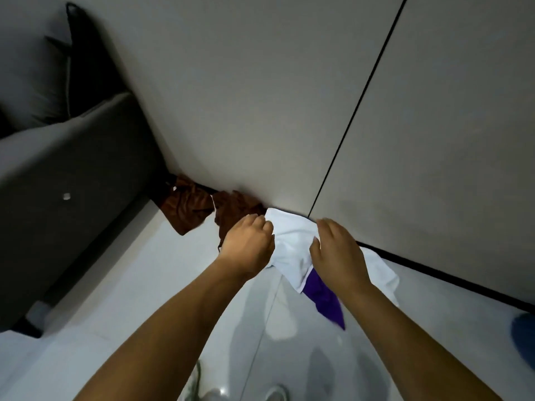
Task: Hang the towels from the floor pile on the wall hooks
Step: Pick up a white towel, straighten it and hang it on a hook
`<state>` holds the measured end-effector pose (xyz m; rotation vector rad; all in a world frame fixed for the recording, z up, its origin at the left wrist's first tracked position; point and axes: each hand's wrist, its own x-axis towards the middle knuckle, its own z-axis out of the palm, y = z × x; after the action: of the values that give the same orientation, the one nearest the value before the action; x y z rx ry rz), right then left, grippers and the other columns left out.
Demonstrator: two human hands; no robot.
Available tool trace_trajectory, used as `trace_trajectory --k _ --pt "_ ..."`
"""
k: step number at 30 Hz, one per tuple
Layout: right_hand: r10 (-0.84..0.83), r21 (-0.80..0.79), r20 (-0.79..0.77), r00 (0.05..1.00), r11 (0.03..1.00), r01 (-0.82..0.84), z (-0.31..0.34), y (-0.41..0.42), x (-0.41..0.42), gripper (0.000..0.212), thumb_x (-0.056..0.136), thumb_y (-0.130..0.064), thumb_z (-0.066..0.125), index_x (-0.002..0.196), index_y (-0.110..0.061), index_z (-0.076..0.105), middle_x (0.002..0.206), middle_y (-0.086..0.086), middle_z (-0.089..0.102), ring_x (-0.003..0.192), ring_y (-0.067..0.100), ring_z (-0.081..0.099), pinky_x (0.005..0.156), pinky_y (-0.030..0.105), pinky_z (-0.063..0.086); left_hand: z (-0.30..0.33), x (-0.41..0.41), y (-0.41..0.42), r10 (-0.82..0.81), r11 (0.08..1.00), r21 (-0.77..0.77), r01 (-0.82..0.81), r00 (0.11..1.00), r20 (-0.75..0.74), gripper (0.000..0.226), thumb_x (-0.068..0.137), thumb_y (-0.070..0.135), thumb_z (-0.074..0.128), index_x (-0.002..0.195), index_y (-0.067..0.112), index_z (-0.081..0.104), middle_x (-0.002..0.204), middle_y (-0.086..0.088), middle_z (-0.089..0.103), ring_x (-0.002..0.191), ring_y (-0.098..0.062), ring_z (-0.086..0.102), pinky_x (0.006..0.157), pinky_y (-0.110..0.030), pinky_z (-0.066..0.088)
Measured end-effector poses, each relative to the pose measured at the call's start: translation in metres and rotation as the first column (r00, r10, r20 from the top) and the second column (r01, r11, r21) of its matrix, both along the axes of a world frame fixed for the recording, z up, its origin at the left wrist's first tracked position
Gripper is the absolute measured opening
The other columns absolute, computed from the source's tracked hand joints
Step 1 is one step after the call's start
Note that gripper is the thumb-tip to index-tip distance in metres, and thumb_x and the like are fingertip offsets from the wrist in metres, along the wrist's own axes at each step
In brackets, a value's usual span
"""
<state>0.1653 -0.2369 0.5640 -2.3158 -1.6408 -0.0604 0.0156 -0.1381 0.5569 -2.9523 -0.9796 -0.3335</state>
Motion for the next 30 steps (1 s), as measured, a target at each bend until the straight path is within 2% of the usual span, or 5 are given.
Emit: trace_trajectory --k 4,16,19,24,30 --pt "0.006 -0.002 0.040 0.999 1.000 -0.006 -0.132 0.006 0.015 0.045 0.054 0.001 0.085 0.095 0.007 0.067 0.091 0.021 0.070 0.079 0.035 0.069 0.066 0.042 0.056 -0.141 -0.006 0.008 -0.047 0.998 -0.033 0.049 0.998 0.032 0.007 0.062 0.009 0.069 0.066 0.008 0.064 0.068 -0.008 0.063 0.064 -0.026 0.063 0.069 -0.026 0.045" --pt "-0.032 -0.154 0.022 0.999 0.987 0.035 -0.524 0.015 0.015 0.025 0.073 0.001 0.069 0.097 0.009 0.067 0.091 0.021 0.069 0.080 0.033 0.069 0.069 0.037 0.057 -0.536 0.001 0.006 -0.267 0.960 -0.139 0.244 0.946 -0.185 0.034 0.046 0.024 0.087 0.073 0.010 0.071 0.074 -0.007 0.067 0.069 -0.021 0.066 0.068 -0.027 0.057" --pt "0.010 -0.130 0.077 0.997 0.992 0.000 -0.573 0.043 0.029 0.034 0.080 -0.008 0.043 0.096 0.010 0.067 0.091 0.022 0.069 0.079 0.033 0.069 0.071 0.037 0.056 -0.580 0.027 0.042 -0.360 0.932 -0.012 0.362 0.923 -0.134 0.035 0.051 0.023 0.085 0.080 0.009 0.073 0.082 -0.010 0.070 0.073 -0.023 0.067 0.071 -0.029 0.057" --pt "-0.204 -0.088 -0.085 0.975 0.977 0.197 -0.611 0.083 0.043 0.038 0.100 -0.022 0.039 0.135 -0.008 0.045 0.133 0.004 0.051 0.119 0.018 0.050 0.094 0.024 0.039 -0.606 0.070 0.103 -0.463 0.863 0.194 0.466 0.884 -0.062 0.039 0.058 0.018 0.084 0.092 0.004 0.073 0.094 -0.015 0.071 0.084 -0.028 0.069 0.082 -0.035 0.054" --pt "-0.199 -0.146 -0.139 0.970 0.973 0.178 -0.641 0.082 0.044 0.034 0.098 -0.016 0.037 0.129 -0.008 0.047 0.128 0.003 0.052 0.115 0.017 0.049 0.091 0.021 0.034 -0.613 0.051 0.139 -0.393 0.891 0.226 0.394 0.918 -0.049 0.028 0.071 0.015 0.059 0.092 0.003 0.073 0.089 -0.014 0.071 0.080 -0.028 0.069 0.075 -0.033 0.055"
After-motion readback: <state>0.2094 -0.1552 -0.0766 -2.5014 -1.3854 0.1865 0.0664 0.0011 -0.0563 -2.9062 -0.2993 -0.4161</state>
